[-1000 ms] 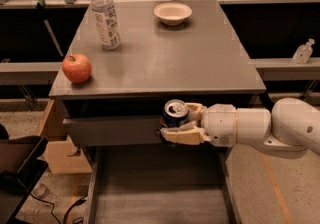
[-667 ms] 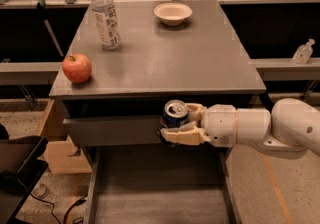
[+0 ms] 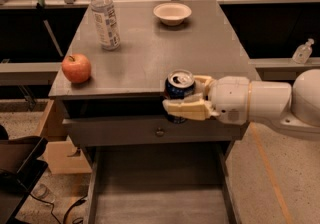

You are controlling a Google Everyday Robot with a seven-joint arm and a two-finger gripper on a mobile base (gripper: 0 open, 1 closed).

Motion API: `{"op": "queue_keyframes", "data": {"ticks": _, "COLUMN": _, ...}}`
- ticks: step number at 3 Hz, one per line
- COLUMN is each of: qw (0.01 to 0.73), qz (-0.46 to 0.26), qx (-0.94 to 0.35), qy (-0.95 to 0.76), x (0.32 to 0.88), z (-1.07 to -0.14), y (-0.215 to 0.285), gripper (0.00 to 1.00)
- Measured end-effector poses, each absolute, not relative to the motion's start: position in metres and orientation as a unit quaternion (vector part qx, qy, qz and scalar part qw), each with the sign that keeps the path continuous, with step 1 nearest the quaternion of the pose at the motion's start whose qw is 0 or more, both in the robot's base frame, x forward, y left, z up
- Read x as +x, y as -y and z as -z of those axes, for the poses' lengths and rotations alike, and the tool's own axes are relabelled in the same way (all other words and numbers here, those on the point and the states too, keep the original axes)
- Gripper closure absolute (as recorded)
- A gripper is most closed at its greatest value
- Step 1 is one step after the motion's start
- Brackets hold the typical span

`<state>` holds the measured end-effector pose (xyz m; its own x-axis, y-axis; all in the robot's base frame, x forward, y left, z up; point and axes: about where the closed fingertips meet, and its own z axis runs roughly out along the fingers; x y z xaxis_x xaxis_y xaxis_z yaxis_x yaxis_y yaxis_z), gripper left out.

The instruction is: Pick pepsi can from middle drawer and place on counter

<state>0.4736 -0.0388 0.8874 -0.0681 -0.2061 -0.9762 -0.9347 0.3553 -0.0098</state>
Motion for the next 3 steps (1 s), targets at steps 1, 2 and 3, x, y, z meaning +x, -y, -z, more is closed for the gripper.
{"op": "queue_keyframes", "data": {"ticks": 1, "qw": 0.528, "qz": -0.319, "qx": -0.433, "qy": -0.657, "x": 0.491, "z": -0.940, "y": 0.049, "gripper": 1.00}}
{"op": "queue_keyframes", "data": {"ticks": 2, "qw": 0.544, "qz": -0.299, "qx": -0.422, "qy": -0.661, "x": 0.527, "z": -0.976, "y": 0.070, "gripper": 1.00}}
{"op": "queue_keyframes", "data": {"ticks": 3, "qw": 0.567, "qz": -0.285, "qx": -0.394, "qy": -0.665, "x": 0.567, "z": -0.997, "y": 0.105, "gripper": 1.00}}
